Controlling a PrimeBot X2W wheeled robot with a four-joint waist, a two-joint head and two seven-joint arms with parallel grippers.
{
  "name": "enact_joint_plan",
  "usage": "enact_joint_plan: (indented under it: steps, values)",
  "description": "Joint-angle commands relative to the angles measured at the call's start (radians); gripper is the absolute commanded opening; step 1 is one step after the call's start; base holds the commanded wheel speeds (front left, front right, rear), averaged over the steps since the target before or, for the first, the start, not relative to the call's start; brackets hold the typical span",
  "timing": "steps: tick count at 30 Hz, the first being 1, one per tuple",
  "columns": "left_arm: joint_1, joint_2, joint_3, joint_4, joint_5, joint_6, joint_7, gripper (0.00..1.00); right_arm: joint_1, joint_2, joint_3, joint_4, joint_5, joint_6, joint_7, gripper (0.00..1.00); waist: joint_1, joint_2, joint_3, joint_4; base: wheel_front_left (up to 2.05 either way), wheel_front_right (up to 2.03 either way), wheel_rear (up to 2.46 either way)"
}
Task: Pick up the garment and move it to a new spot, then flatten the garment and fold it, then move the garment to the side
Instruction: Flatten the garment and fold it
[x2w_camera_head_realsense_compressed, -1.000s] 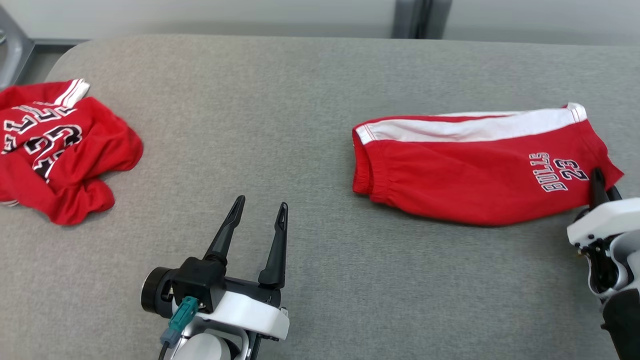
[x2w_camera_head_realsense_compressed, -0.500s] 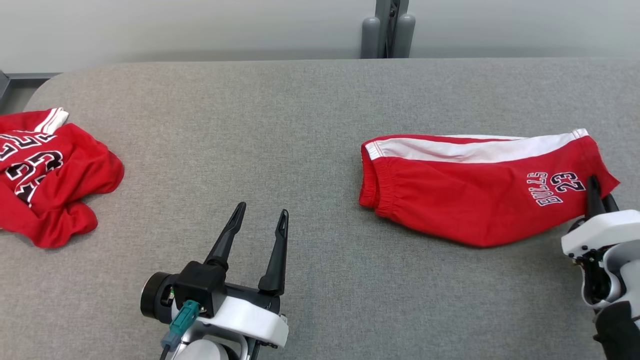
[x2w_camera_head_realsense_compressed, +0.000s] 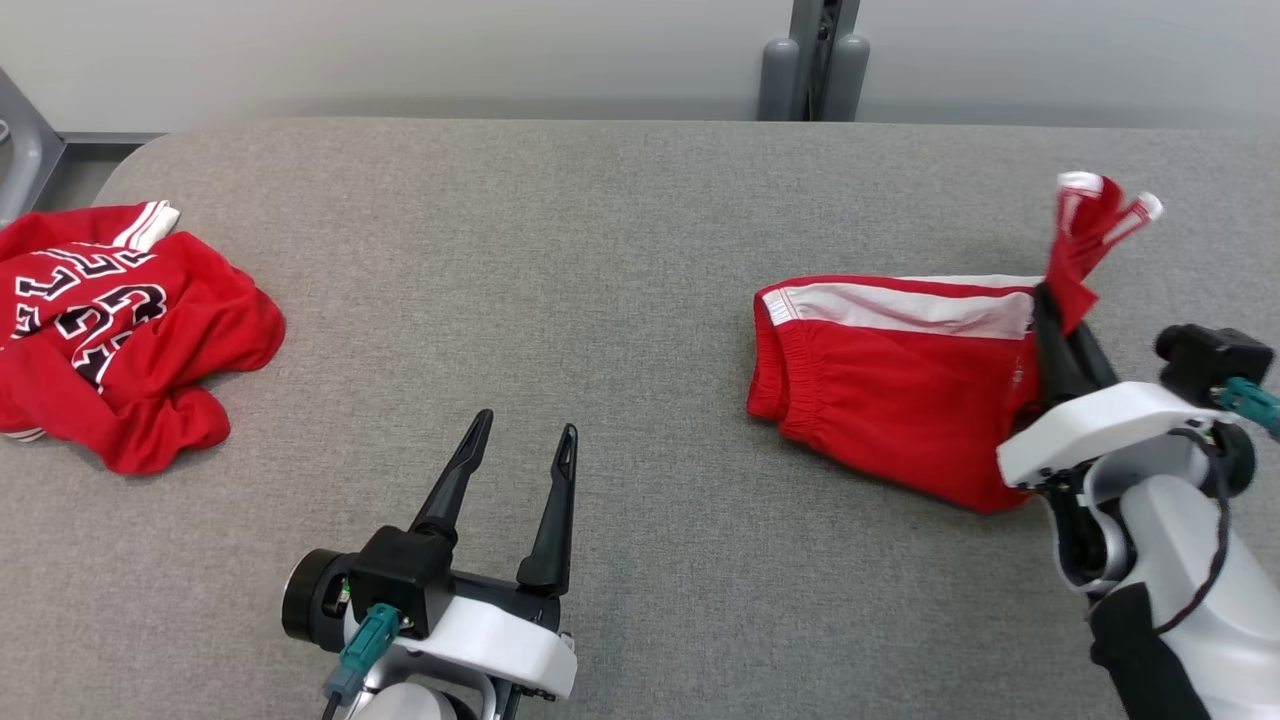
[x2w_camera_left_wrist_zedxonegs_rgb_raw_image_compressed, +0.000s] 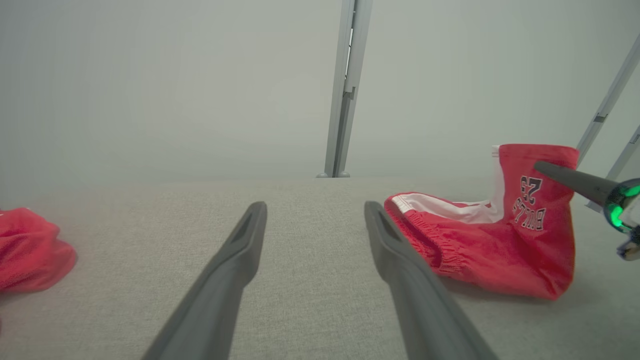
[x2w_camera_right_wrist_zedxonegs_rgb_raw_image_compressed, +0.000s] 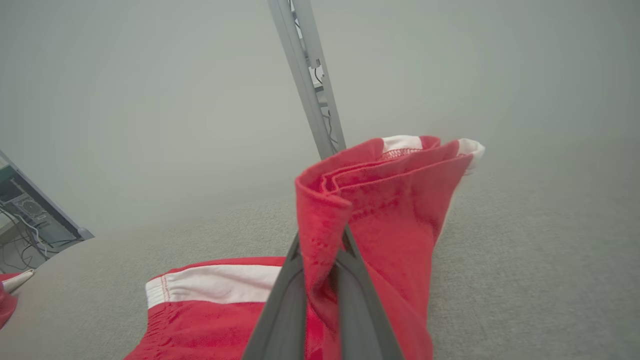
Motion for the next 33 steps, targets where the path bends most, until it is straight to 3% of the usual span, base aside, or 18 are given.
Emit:
enact_joint_plan:
  steps: [1, 14, 26, 29, 30, 33]
  values:
    - [0.000, 0.002, 0.004, 0.005, -0.007, 0.002, -0.004, 1.00, 0.008, 0.008, 0.025, -0.017, -0.012, 0.001, -0.001, 0.00, 0.0000, 0.0000, 0.002, 0.005, 0.00, 0.00, 0.00]
    - [-0.017, -0.006, 0.001, 0.024, -0.015, -0.007, -0.014, 1.00, -0.015, 0.066, 0.226, -0.023, 0.019, 0.001, -0.001, 0.00, 0.0000, 0.0000, 0.011, 0.044, 0.00, 0.00, 0.00]
    - [0.003, -0.009, 0.008, 0.037, -0.023, -0.006, -0.024, 1.00, 0.052, 0.049, 0.370, -0.004, 0.029, 0.001, 0.001, 0.00, 0.0000, 0.0000, 0.007, 0.062, 0.00, 0.00, 0.00]
    - [0.004, -0.010, 0.007, 0.040, -0.024, -0.006, -0.026, 1.00, 0.066, 0.054, 0.396, -0.002, 0.041, 0.001, 0.003, 0.56, 0.0000, 0.0000, 0.007, 0.059, 0.00, 0.00, 0.00]
    - [0.004, -0.008, 0.008, 0.041, -0.024, -0.006, -0.027, 1.00, 0.072, 0.057, 0.406, -0.006, 0.048, 0.001, 0.003, 0.99, 0.0000, 0.0000, 0.006, 0.057, 0.00, 0.00, 0.00]
    - [0.008, -0.005, 0.011, 0.045, -0.027, -0.003, -0.026, 1.00, 0.086, 0.063, 0.437, -0.026, 0.073, 0.001, 0.003, 1.00, 0.0000, 0.0000, 0.001, 0.047, 0.00, 0.00, 0.00]
